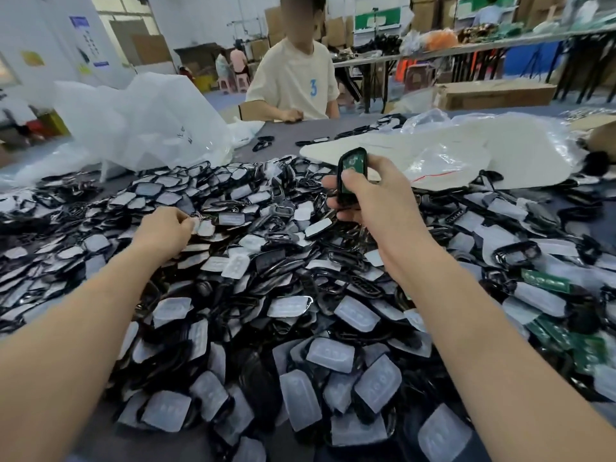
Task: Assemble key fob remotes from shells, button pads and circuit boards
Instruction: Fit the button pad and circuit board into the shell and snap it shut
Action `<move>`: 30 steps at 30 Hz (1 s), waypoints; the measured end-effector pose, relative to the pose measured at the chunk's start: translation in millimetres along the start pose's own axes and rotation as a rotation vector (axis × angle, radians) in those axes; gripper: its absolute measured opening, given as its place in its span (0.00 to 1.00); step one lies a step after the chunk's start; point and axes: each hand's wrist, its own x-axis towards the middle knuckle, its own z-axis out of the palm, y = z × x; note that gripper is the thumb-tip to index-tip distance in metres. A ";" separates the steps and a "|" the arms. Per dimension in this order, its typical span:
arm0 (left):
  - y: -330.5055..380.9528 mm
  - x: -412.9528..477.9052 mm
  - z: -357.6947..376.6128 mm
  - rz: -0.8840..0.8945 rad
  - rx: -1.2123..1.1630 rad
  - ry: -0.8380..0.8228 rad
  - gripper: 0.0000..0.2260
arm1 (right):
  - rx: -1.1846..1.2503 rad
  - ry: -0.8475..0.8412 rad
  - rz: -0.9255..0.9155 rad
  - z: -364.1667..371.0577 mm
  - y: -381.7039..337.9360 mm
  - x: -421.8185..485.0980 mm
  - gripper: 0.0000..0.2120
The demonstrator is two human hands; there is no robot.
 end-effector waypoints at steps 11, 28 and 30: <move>16.2 18.0 2.6 -0.071 0.155 -0.060 0.17 | -0.005 -0.027 -0.011 -1.9 11.1 5.9 0.10; 37.8 15.9 9.5 -0.045 0.034 -0.333 0.17 | -0.011 -0.017 -0.032 -8.6 11.7 9.2 0.08; 36.0 14.0 7.5 -0.060 0.002 -0.375 0.17 | -0.013 -0.014 -0.034 -8.2 11.9 9.3 0.08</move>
